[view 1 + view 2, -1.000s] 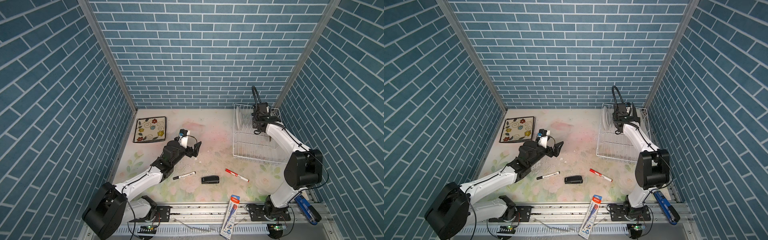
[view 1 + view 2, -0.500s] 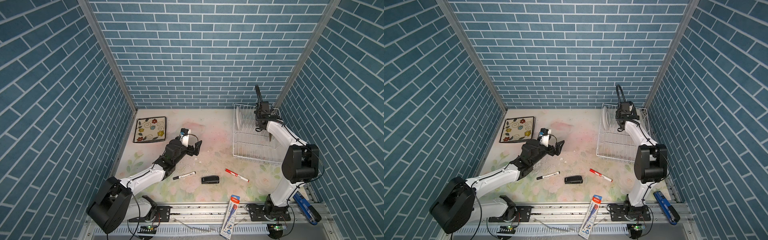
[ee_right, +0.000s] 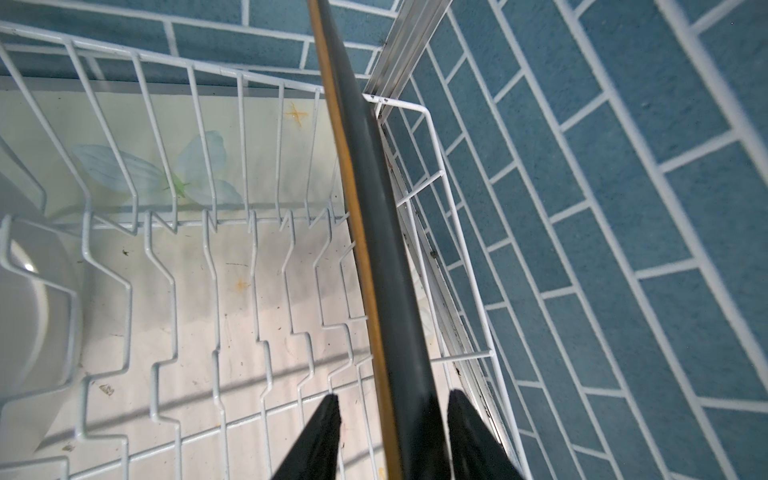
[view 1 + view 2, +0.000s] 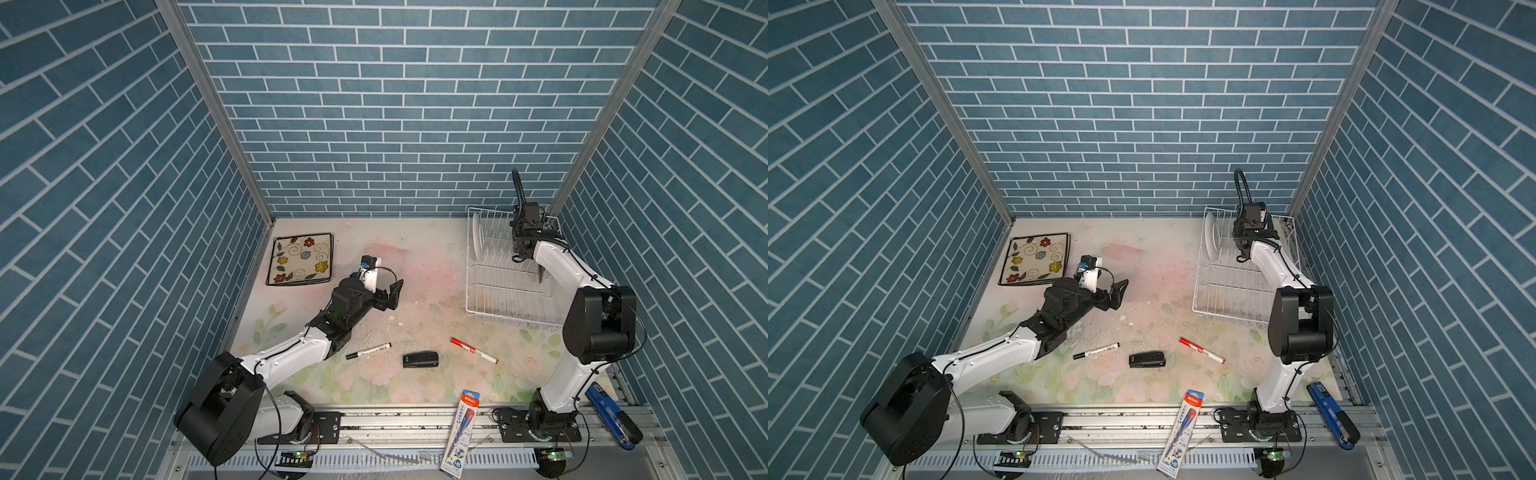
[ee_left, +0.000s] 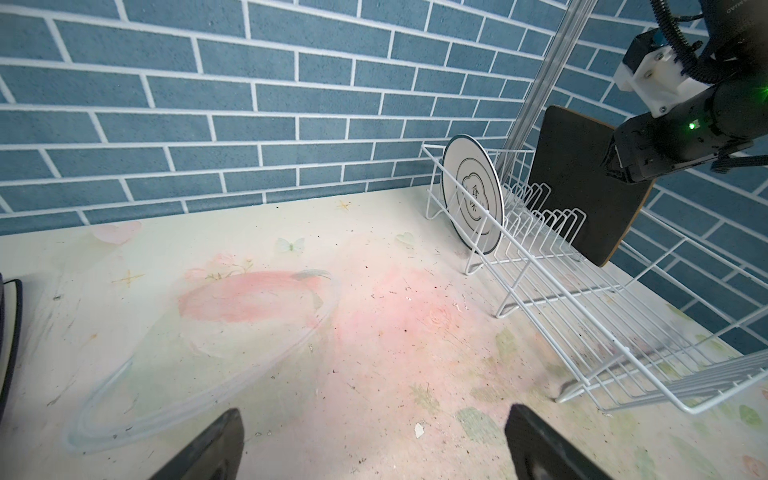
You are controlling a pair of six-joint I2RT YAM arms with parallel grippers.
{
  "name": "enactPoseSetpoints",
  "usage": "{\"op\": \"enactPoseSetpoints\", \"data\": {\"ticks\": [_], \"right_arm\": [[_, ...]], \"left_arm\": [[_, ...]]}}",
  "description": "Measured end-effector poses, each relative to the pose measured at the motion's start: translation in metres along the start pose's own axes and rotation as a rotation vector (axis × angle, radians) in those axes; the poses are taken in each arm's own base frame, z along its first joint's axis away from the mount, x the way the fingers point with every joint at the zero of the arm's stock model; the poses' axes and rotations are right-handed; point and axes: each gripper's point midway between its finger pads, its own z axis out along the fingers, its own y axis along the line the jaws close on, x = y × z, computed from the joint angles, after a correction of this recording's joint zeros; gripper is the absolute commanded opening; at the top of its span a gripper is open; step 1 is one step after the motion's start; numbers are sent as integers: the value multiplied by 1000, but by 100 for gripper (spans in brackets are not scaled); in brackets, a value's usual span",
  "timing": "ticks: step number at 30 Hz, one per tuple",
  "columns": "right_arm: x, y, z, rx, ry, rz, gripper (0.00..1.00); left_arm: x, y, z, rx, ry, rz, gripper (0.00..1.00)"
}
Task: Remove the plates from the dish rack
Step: 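Close the right gripper on the black square plate's top edge in the rack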
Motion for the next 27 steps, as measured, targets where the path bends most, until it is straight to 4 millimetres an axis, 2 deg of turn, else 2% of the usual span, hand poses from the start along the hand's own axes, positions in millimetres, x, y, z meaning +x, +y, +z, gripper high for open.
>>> {"op": "enactPoseSetpoints", "data": {"ticks": [9,27], "right_arm": [[-3,-4,1,22,-9,-11,34],[-2,-9,2,40,-8,-10,27]], "left_arm": [[1,1,0,-6,4,-1,100],[1,4,0,-25,4,-2,100]]}}
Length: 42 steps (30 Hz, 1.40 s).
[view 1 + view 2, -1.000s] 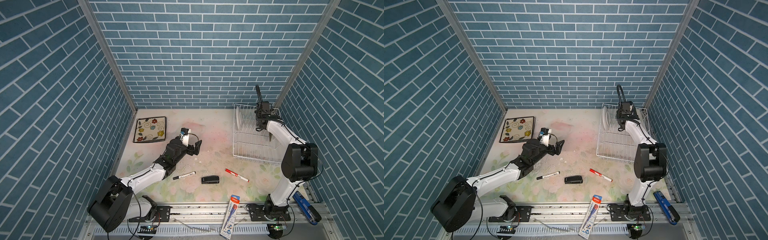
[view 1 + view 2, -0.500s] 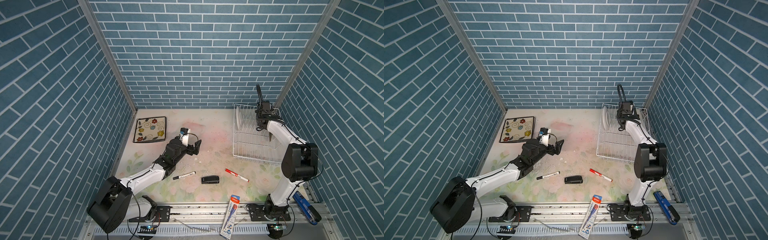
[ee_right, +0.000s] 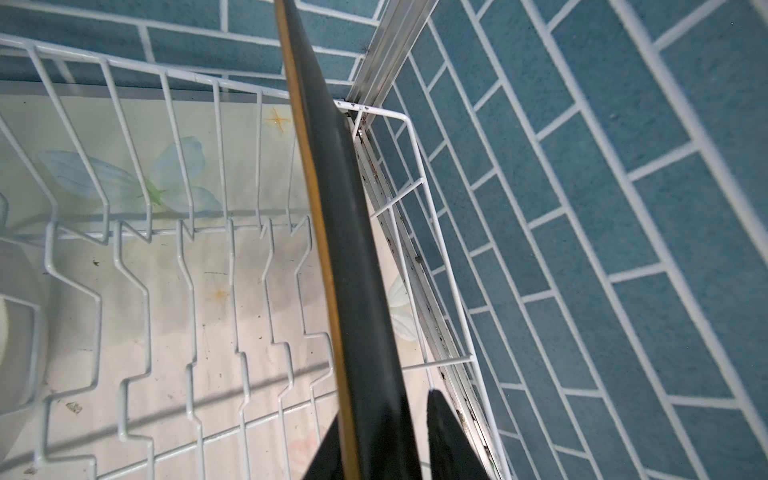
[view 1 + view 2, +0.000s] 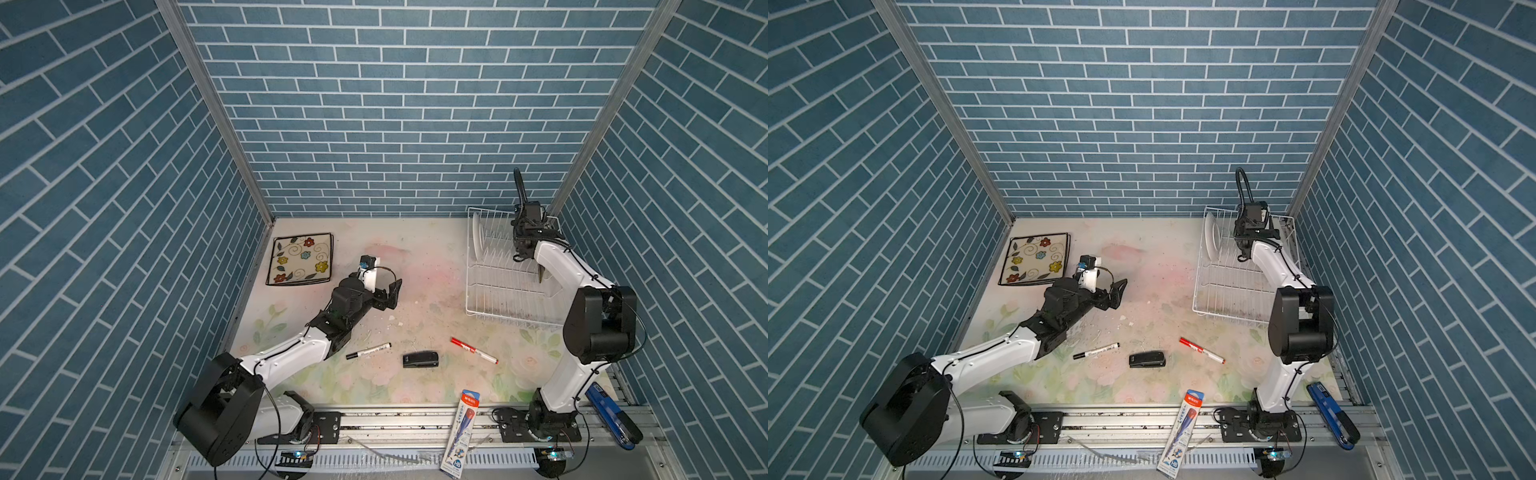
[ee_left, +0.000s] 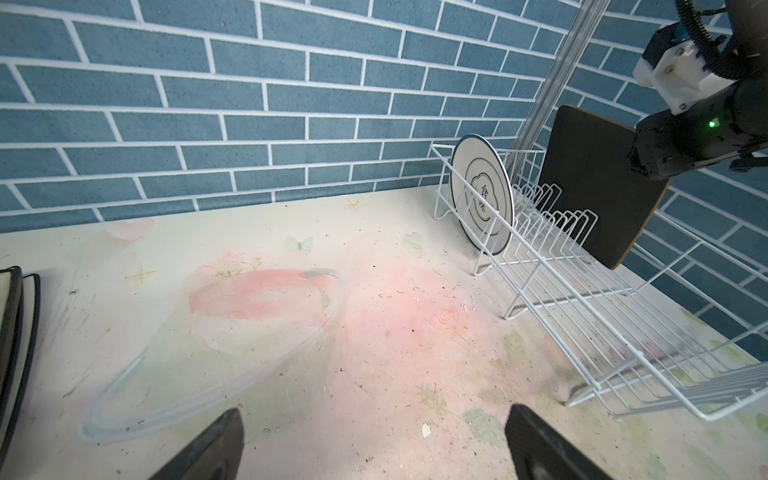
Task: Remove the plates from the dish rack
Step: 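Close the right gripper on the black square plate's top edge in the rack, then lift the black square plate upward out of the rack slot with the right gripper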
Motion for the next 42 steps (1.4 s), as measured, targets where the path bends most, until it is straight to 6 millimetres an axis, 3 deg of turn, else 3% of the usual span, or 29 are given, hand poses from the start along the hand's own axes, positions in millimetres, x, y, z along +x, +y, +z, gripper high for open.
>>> {"op": "enactPoseSetpoints", "data": {"ticks": [28,34,42], "right_arm": [[1,-1,0,3,2,-71,12],[0,-1,0,3,0,-77,0],[0,-1,0,1,-3,-82,0]], "left_arm": [[0,4,-3,-23,4,1,100],[0,4,-3,-24,5,1,100],[-4,4,-7,-26,-6,0,100]]}}
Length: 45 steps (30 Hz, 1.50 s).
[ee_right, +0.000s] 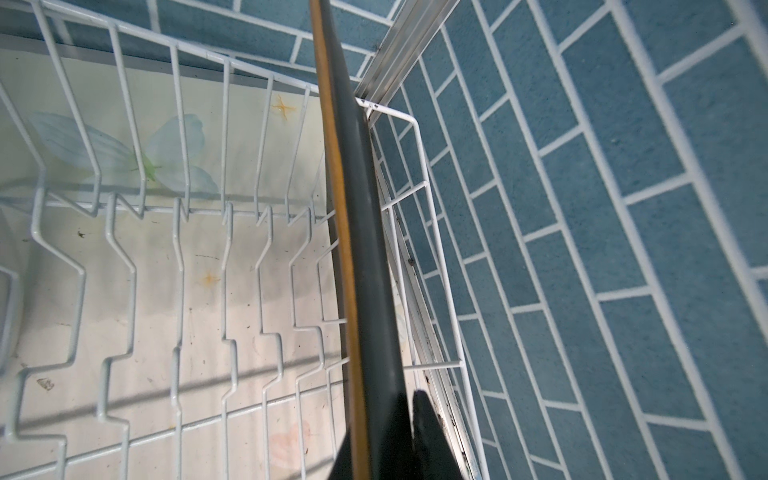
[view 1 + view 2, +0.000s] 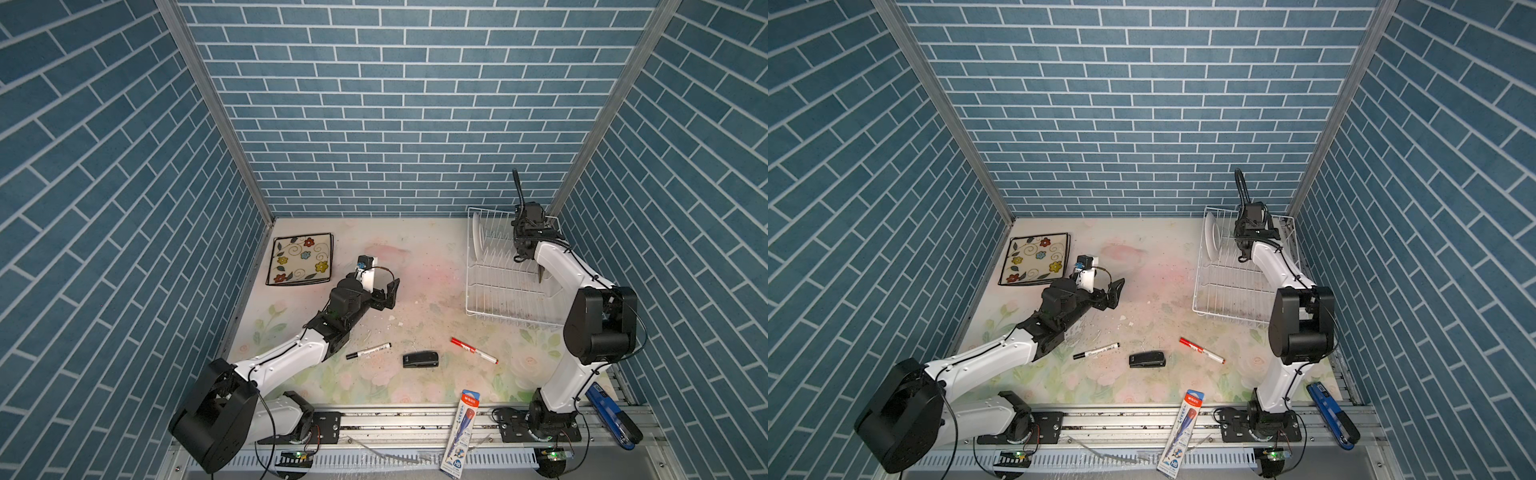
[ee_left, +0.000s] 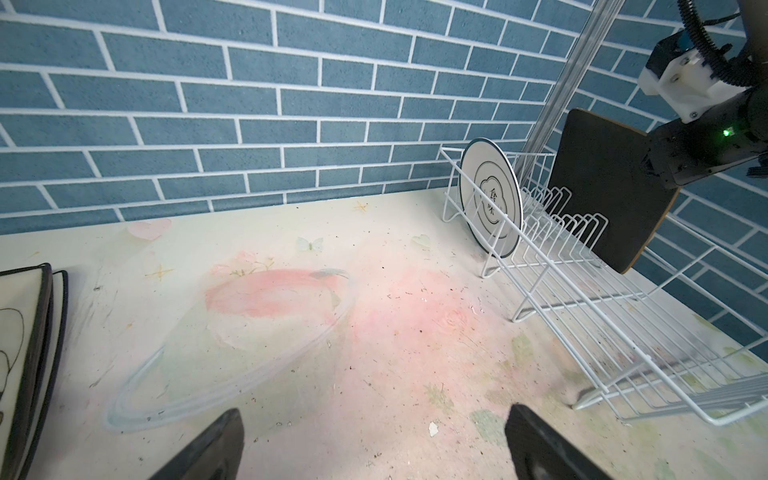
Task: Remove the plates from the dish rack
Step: 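Lift the black square plate upward out of the rack slot with the right gripper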
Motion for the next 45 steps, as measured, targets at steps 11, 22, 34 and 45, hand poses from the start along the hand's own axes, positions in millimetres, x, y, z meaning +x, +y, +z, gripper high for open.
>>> {"op": "enactPoseSetpoints", "data": {"ticks": [11,22,34,45], "right_arm": [[5,-4,-6,-9,-9,18,0],[2,-9,-12,-12,-22,29,0],[-4,-21,-26,-6,-47,35,0],[-3,-25,-32,-10,-43,13,0]], "left_arm": [[-3,3,-4,-19,-10,-5,100],[15,15,-4,-83,67,-35,100],[21,20,-5,-111,93,-43,100],[20,20,-6,-115,105,-53,100]]}}
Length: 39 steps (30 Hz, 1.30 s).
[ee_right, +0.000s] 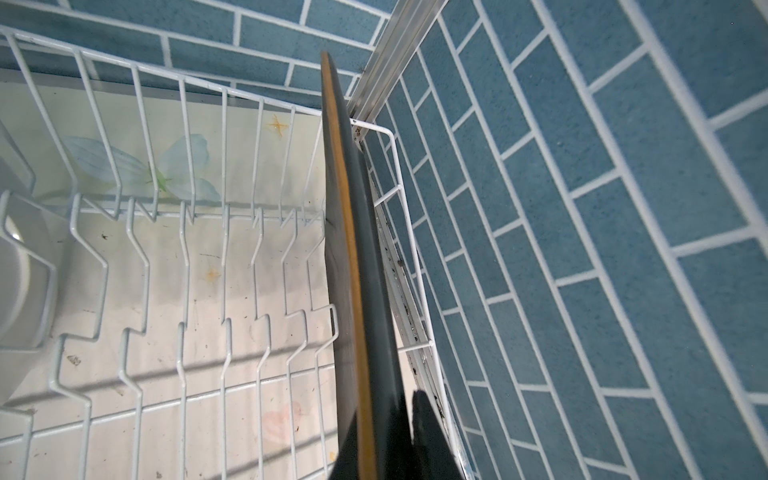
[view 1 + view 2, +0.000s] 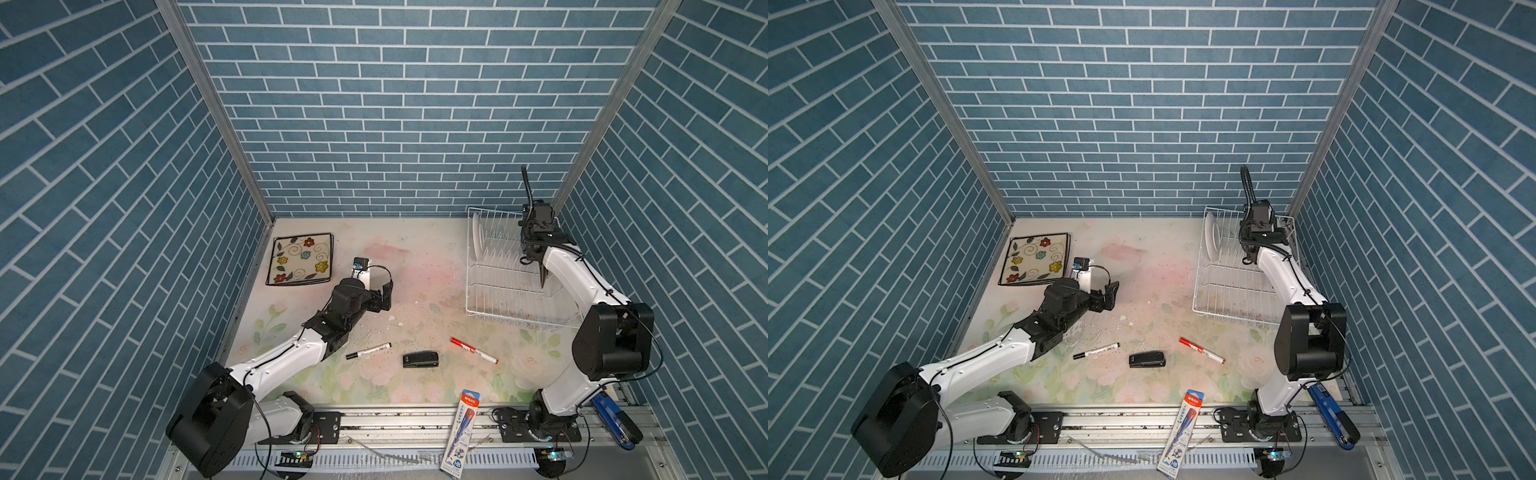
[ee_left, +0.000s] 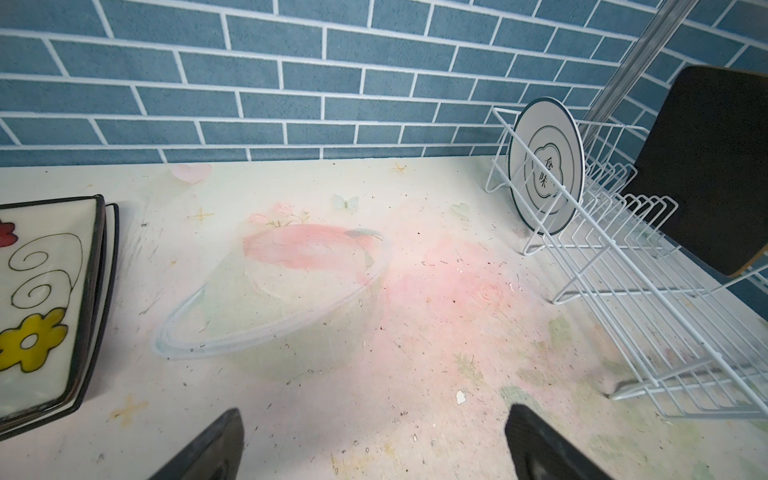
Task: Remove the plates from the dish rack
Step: 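Lift the black square plate upward out of the rack slot with the right gripper, then raise the black plate clear of the rack and tilt it toward the table center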
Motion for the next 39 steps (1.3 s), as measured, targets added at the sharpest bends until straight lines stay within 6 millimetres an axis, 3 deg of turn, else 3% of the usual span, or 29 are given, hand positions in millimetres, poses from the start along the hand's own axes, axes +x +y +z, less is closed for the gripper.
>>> {"op": "enactPoseSetpoints", "data": {"ticks": [23,39], "right_arm": [[-16,-13,-26,10,-66,-56,0],[-34,-31,-70,38,-160,-56,0]], "left_arm": [[-9,0,-9,-1,-24,-24,100],[-15,2,-19,-1,-34,-83,100]]}}
